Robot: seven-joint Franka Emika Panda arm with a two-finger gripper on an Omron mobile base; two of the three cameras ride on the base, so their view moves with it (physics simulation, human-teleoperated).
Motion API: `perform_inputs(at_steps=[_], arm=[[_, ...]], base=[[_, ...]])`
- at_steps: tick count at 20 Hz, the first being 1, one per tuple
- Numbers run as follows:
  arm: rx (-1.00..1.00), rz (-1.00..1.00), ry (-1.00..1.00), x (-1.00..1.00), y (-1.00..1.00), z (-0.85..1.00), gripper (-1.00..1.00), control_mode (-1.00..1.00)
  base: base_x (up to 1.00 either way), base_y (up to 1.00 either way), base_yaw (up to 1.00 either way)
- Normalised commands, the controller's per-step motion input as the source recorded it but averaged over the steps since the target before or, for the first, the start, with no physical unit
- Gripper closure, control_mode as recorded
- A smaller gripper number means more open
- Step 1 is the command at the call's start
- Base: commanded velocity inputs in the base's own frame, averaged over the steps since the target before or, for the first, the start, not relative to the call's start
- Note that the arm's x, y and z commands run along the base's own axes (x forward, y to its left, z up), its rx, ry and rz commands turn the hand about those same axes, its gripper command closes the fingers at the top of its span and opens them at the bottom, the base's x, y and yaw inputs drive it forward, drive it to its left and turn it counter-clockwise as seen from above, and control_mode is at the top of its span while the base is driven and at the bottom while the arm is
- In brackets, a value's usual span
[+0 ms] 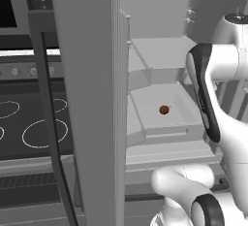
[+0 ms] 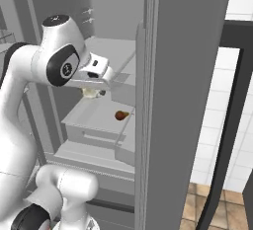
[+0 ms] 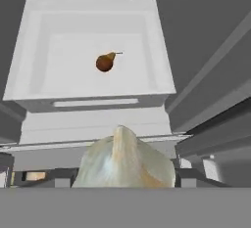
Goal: Retrieve the bottle and the shaker from the cabinet and place them next to the mixing bowl on the counter. Then add garlic from the fridge to the mixing bowl.
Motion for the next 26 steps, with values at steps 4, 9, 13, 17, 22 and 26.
perform_inputs(at_steps=[4, 9, 13, 17, 22, 26], arm=[[0.00, 0.00, 0.37, -0.51, 0.09, -0.76, 1.00, -1.00], [0.02, 0.00, 0.11, -0.24, 0.15, -0.79, 1.00, -1.00], [0.02, 0.00, -0.05, -0.28, 0.19, -0.71, 1.00, -1.00], [0.05, 0.00, -0.22, -0.20, 0.28, -0.44, 1.00, -1.00], [0.04, 0.00, -0.11, -0.11, 0.18, -0.20, 1.00, -1.00], [0.00, 0.00, 0.00, 0.00, 0.00, 0.00, 1.00, -1.00]], base=[[0.00, 0.00, 0.00], [0.00, 0.00, 0.00], [0.00, 0.00, 0.00], [0.00, 0.00, 0.00], [0.00, 0.00, 0.00], [0.00, 0.00, 0.00]])
